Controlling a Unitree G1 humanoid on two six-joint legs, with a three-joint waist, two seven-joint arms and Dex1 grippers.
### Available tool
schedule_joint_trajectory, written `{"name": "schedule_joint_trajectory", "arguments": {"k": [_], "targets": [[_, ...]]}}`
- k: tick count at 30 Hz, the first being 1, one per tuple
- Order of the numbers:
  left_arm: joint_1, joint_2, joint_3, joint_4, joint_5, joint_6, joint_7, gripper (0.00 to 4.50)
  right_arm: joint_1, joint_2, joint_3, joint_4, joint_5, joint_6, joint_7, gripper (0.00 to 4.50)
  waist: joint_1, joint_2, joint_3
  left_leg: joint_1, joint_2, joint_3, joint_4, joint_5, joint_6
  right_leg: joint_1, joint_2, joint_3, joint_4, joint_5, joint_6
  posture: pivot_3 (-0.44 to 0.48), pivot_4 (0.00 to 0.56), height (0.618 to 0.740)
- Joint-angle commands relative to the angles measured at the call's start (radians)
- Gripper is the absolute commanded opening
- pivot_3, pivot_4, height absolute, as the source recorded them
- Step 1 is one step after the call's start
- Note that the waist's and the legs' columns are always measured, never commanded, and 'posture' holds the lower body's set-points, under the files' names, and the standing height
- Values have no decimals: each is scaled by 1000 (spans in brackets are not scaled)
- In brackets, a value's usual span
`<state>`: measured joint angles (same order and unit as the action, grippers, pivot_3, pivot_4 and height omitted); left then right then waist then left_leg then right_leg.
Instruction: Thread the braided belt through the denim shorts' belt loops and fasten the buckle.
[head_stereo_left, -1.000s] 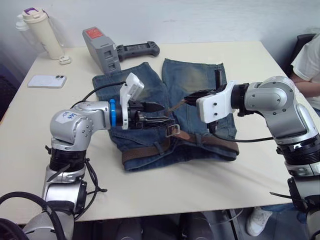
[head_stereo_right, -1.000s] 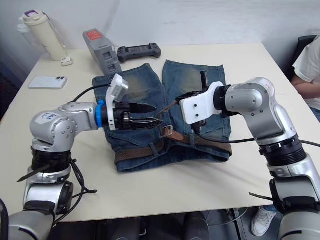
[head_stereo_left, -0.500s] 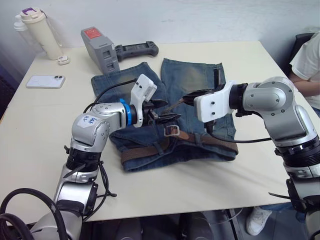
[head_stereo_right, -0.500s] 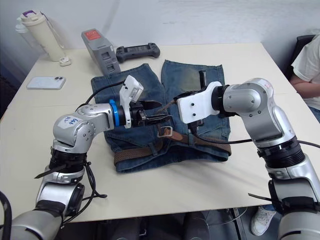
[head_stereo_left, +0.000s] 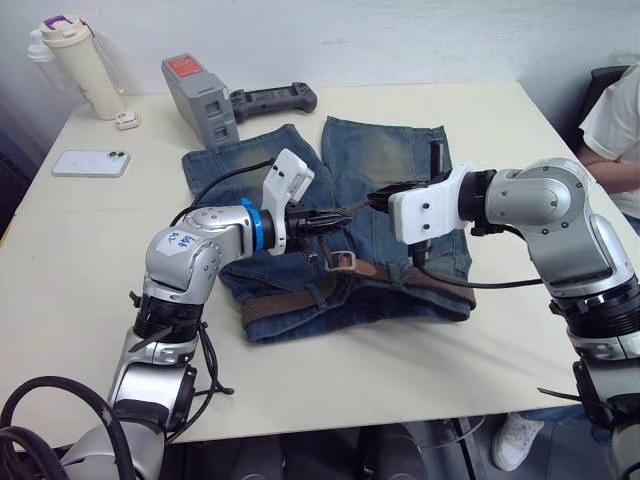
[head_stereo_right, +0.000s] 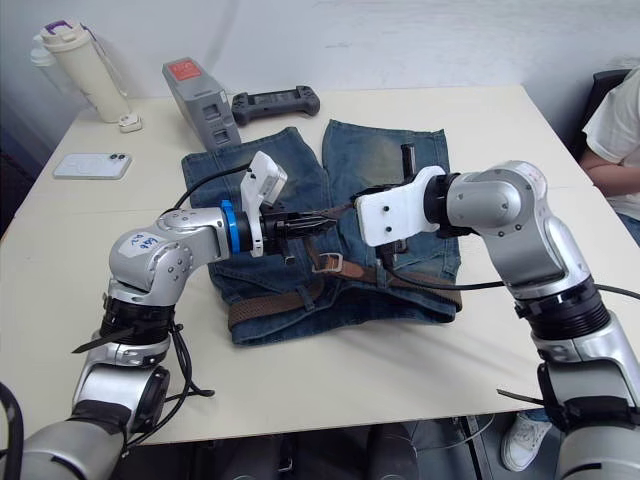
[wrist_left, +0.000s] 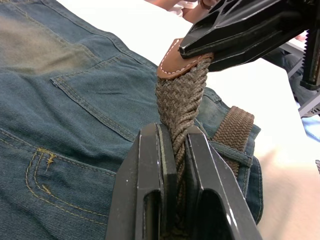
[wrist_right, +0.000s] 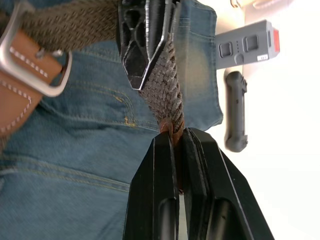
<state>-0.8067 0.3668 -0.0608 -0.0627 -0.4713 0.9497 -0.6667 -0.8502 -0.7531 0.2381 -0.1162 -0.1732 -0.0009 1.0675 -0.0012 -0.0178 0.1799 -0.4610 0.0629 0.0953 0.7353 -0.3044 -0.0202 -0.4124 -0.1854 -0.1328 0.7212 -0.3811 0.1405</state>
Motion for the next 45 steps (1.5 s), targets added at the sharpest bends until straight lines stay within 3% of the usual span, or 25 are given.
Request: {"name": "schedule_joint_trajectory", "arguments": {"k": [1,7,8,12,18,19,20,24,25,27,32,38,45], "targets": [[8,-3,16,-11,-1,-9,21,0,-4,-5,-72,-80,87,57,10,1314,0,0,0,0,0,0,0,0,0,0,0,0,0,0,0,0,150,664],[26,-59,111,8,-46,52,113,0,49,-55,-184,-164,232,220,34,4228,6,0,0,0,0,0,0,0,0,1,0,0,0,0,0,0,150,664],[27,-87,157,13,-72,80,148,0,69,-61,-212,-193,283,286,42,4448,6,0,0,0,0,-1,0,0,0,1,0,-1,-1,0,0,0,150,664],[21,-170,291,14,-156,177,246,0,135,-64,-243,-295,404,508,31,4448,7,-1,0,0,0,-1,0,0,0,1,0,-1,-1,0,0,0,150,664],[20,-227,380,-29,-242,274,333,0,171,60,-180,-335,494,736,-92,4448,0,-1,0,2,0,-2,-2,0,0,2,0,-1,-1,0,0,0,150,664],[20,-230,385,-32,-249,280,343,0,174,73,-179,-334,507,761,-105,3921,1,-1,0,2,0,-2,-2,0,0,2,0,-1,-2,0,0,0,150,664],[21,-230,385,-36,-253,285,350,0,179,78,-164,-327,503,763,-111,3668,1,-1,0,2,0,-2,-2,0,0,2,0,-1,-2,0,0,0,150,664],[25,-245,401,-51,-280,308,380,0,195,140,-156,-291,530,792,-162,1679,4,-1,0,1,0,-2,-2,0,0,3,0,-2,-3,0,0,0,150,664],[26,-249,405,-54,-287,311,387,0,196,139,-144,-285,524,788,-160,984,4,-1,0,1,0,-2,-2,0,0,3,0,-1,-3,0,0,0,150,664],[26,-254,412,-57,-296,314,400,0,201,148,-130,-270,529,793,-165,165,3,-1,0,1,0,-2,-2,0,0,3,0,-2,-3,0,0,0,150,664],[22,-275,458,-70,-359,350,435,0,265,201,-101,-169,520,755,-191,72,1,-2,0,2,0,-2,-3,0,0,3,0,-2,-4,0,0,0,150,664],[36,-282,464,-87,-403,389,462,0,344,182,-18,-153,485,683,-154,72,1,-2,0,1,0,-2,-3,0,0,3,0,-2,-5,0,0,0,150,664],[13,-315,548,-79,-514,441,525,0,401,166,62,-132,420,602,-144,72,-1,-2,0,2,0,-2,-3,0,0,3,1,-1,-6,0,0,0,150,664]]}}
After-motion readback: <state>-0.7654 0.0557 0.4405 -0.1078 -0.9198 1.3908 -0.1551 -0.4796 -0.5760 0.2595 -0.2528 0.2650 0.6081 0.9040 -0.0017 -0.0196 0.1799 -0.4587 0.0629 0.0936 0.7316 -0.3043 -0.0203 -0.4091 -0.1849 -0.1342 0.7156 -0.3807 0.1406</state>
